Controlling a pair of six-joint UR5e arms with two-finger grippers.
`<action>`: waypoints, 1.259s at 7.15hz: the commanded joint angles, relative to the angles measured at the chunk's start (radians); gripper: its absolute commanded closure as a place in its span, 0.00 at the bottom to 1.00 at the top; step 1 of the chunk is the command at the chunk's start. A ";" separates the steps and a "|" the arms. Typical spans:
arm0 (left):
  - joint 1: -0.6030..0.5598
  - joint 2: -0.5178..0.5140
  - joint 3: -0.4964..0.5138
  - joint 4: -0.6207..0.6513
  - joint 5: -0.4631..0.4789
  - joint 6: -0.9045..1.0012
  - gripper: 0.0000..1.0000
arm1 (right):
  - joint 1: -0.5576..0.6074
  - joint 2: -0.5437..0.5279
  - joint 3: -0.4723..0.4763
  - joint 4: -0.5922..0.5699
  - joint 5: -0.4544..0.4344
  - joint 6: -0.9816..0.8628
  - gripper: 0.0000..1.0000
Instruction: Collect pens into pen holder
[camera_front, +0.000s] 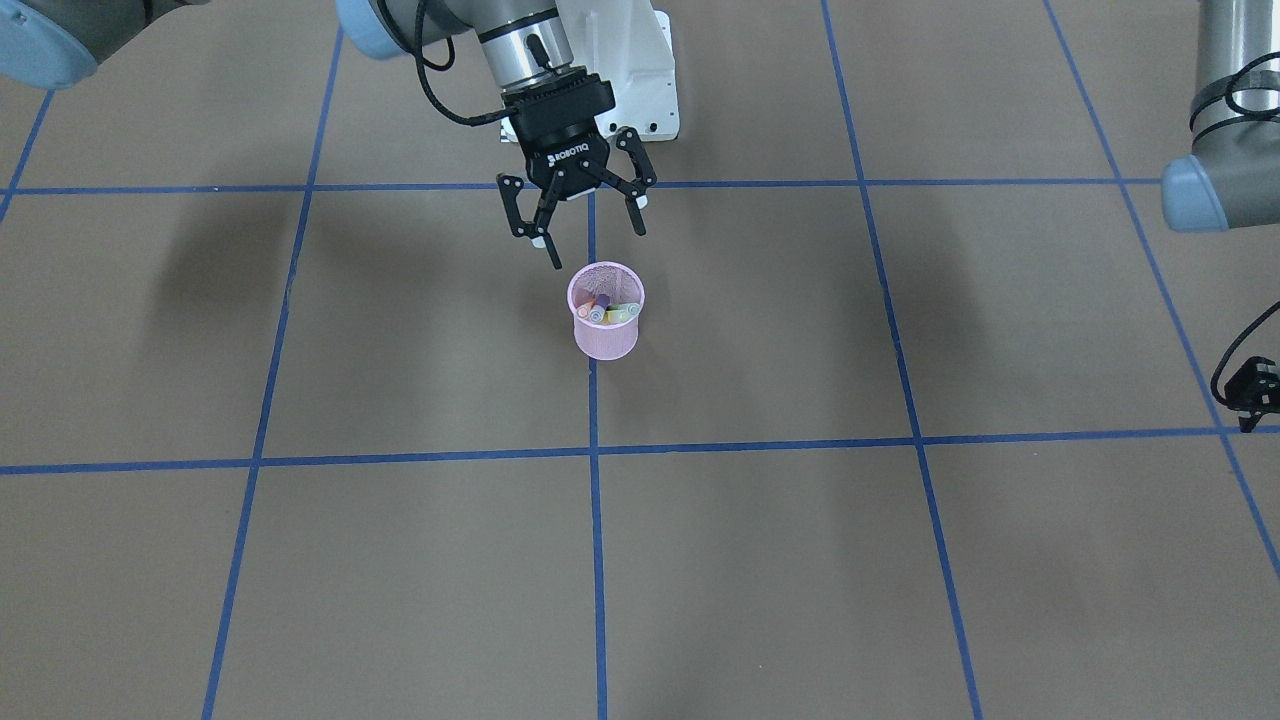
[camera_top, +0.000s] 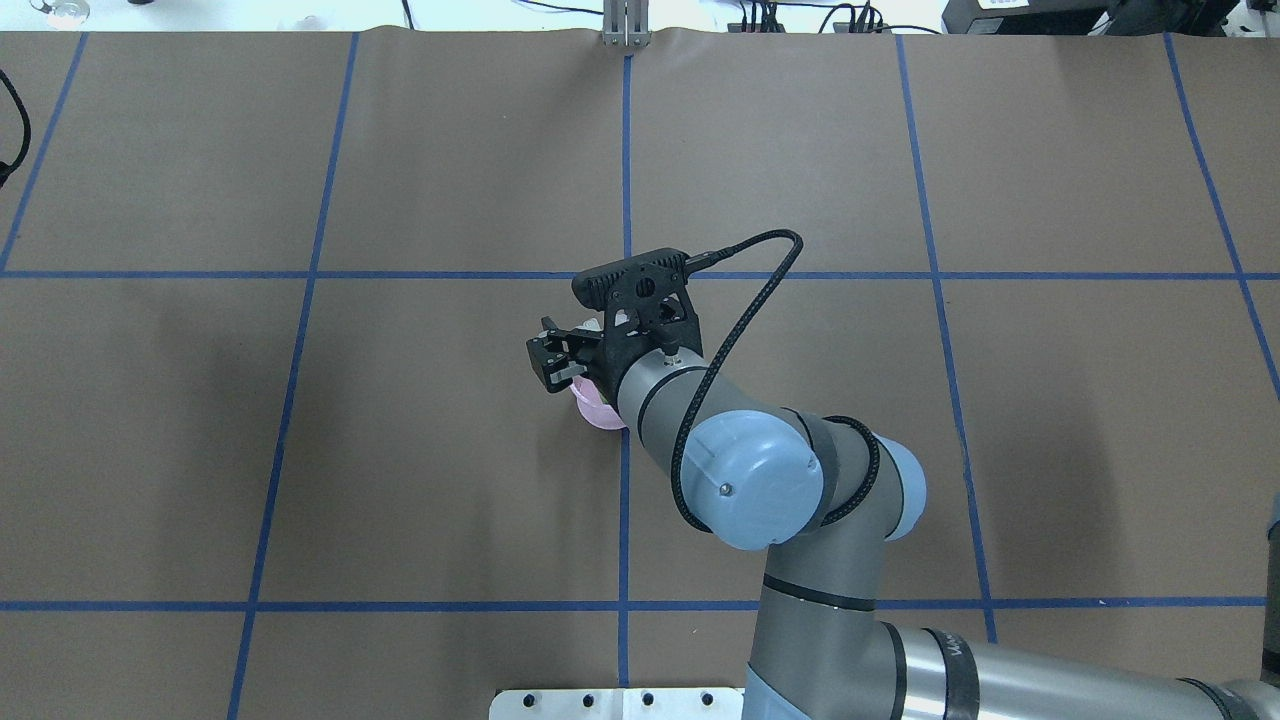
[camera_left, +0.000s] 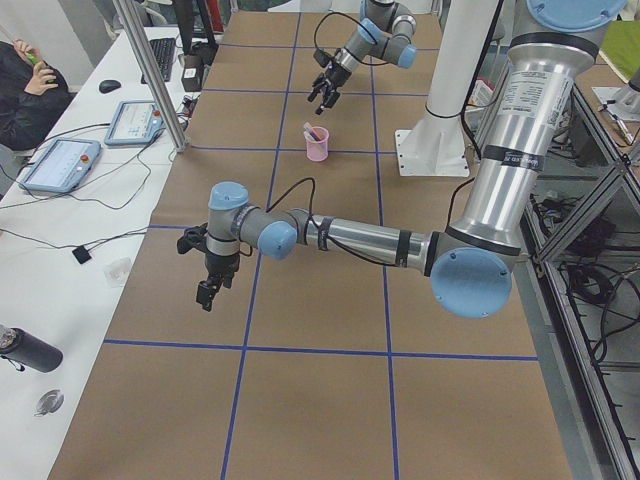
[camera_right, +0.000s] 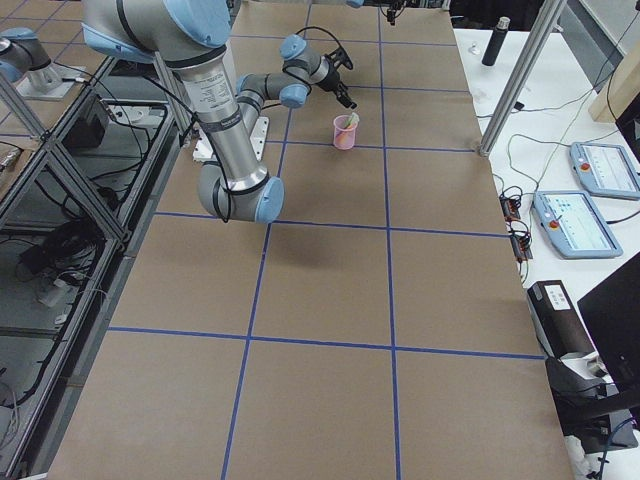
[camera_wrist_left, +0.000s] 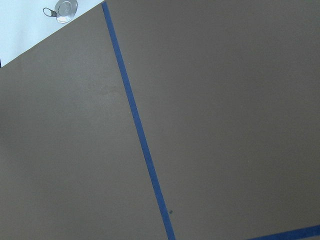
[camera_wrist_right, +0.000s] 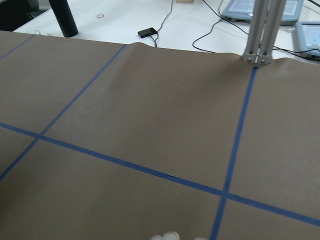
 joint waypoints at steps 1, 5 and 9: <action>-0.001 0.000 0.000 0.010 0.001 0.000 0.00 | 0.088 -0.012 0.097 -0.318 0.112 0.108 0.00; -0.002 0.000 -0.001 0.007 0.000 0.002 0.00 | 0.284 -0.260 0.091 -0.241 0.140 0.082 0.00; -0.143 0.011 0.003 0.078 -0.223 0.187 0.00 | 0.701 -0.382 -0.010 -0.244 0.609 -0.267 0.00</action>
